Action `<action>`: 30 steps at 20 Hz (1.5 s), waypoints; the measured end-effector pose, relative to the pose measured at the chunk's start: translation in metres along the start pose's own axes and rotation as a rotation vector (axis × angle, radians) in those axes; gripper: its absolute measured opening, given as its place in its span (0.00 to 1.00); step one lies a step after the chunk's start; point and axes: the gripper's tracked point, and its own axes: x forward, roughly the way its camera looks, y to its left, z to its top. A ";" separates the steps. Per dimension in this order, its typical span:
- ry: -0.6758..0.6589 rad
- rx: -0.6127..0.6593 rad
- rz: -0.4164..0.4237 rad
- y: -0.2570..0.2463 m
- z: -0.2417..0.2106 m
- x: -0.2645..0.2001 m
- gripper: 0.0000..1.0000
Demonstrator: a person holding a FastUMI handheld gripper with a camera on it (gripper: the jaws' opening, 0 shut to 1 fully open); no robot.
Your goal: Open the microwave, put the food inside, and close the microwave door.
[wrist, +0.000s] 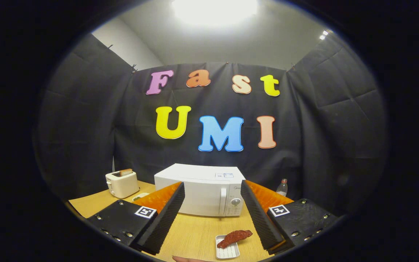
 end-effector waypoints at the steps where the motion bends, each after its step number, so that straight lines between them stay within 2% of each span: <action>1: 0.001 -0.002 -0.001 0.000 0.000 0.000 0.97; 23: 0.011 -0.001 -0.006 0.000 -0.011 0.011 0.97; 28: -0.007 0.021 0.008 -0.001 -0.021 0.033 0.97; 30: -0.010 0.010 -0.018 -0.011 -0.032 0.049 0.97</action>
